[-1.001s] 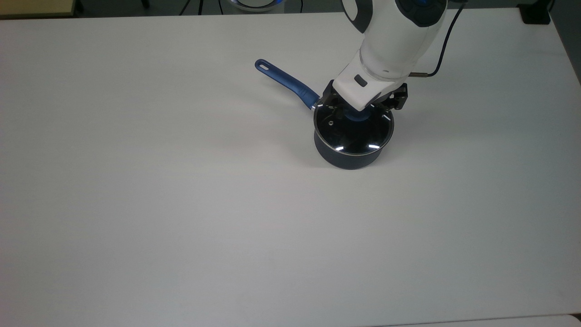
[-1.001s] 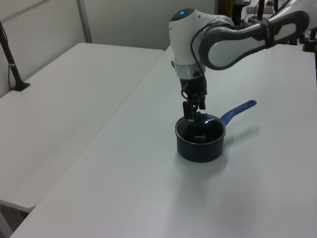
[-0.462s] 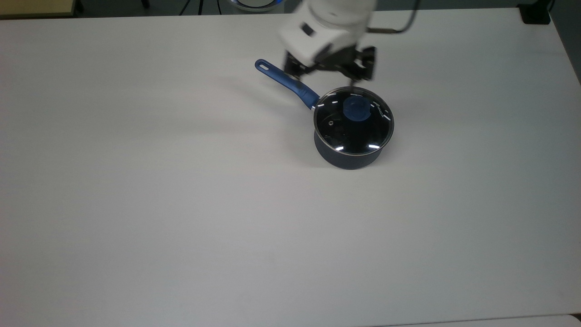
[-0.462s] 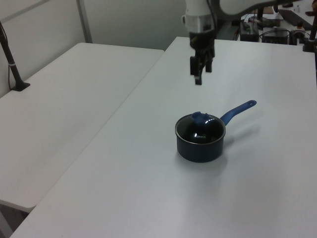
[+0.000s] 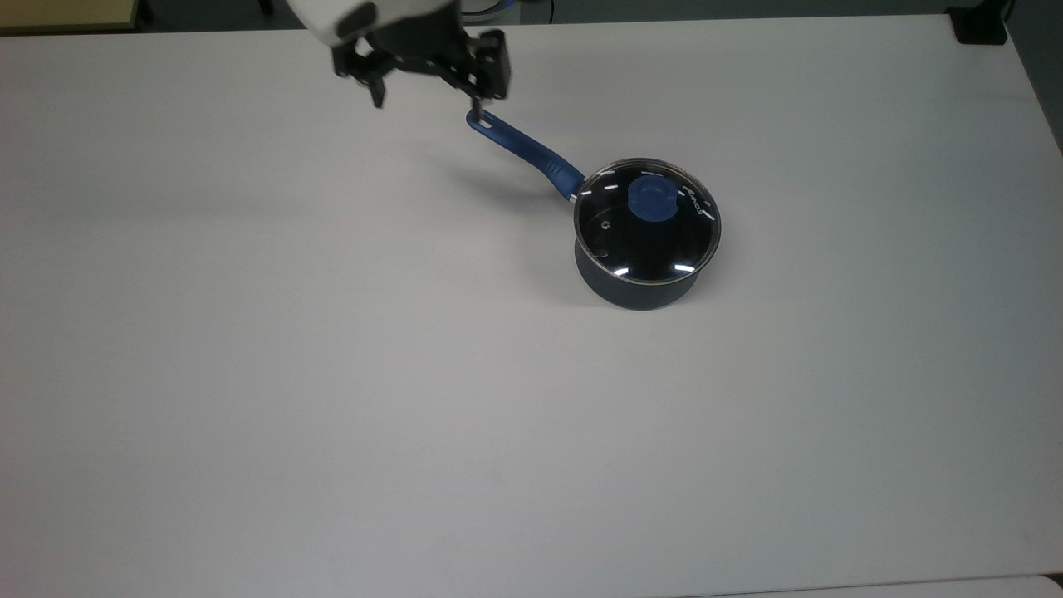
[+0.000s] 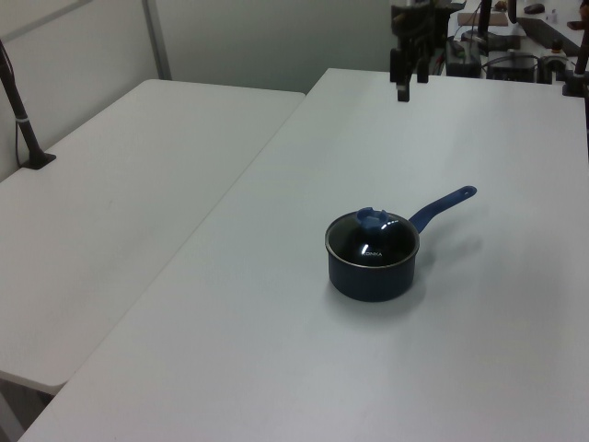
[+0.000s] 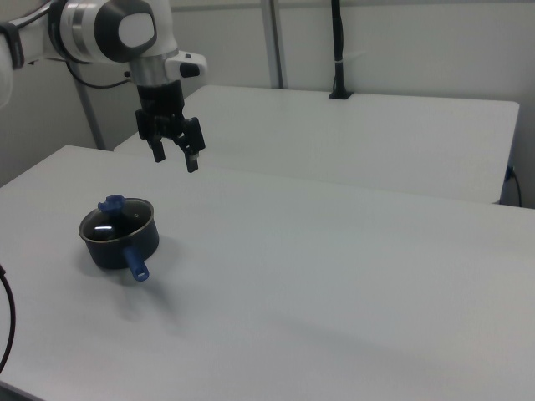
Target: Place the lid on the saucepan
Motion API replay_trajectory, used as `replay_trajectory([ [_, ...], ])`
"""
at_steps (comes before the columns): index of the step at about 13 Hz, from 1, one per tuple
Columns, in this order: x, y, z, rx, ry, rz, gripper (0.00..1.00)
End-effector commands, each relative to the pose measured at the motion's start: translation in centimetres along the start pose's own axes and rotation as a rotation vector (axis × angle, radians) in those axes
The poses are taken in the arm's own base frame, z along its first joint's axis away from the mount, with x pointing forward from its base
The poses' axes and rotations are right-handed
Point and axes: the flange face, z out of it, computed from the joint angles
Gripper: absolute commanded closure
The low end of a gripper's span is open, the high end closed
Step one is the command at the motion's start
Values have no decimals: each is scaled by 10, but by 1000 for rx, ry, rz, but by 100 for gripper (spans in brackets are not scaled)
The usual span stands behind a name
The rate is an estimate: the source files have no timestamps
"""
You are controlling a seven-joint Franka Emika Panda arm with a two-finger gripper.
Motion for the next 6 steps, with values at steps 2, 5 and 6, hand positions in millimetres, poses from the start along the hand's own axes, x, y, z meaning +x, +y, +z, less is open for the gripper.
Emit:
replay_trajectory([
  [2, -22, 13, -13, -19, 2, -35, 0],
  [5, -25, 17, -9, -24, -7, -30, 0],
  [6, -25, 17, -8, -30, -9, -32, 0],
])
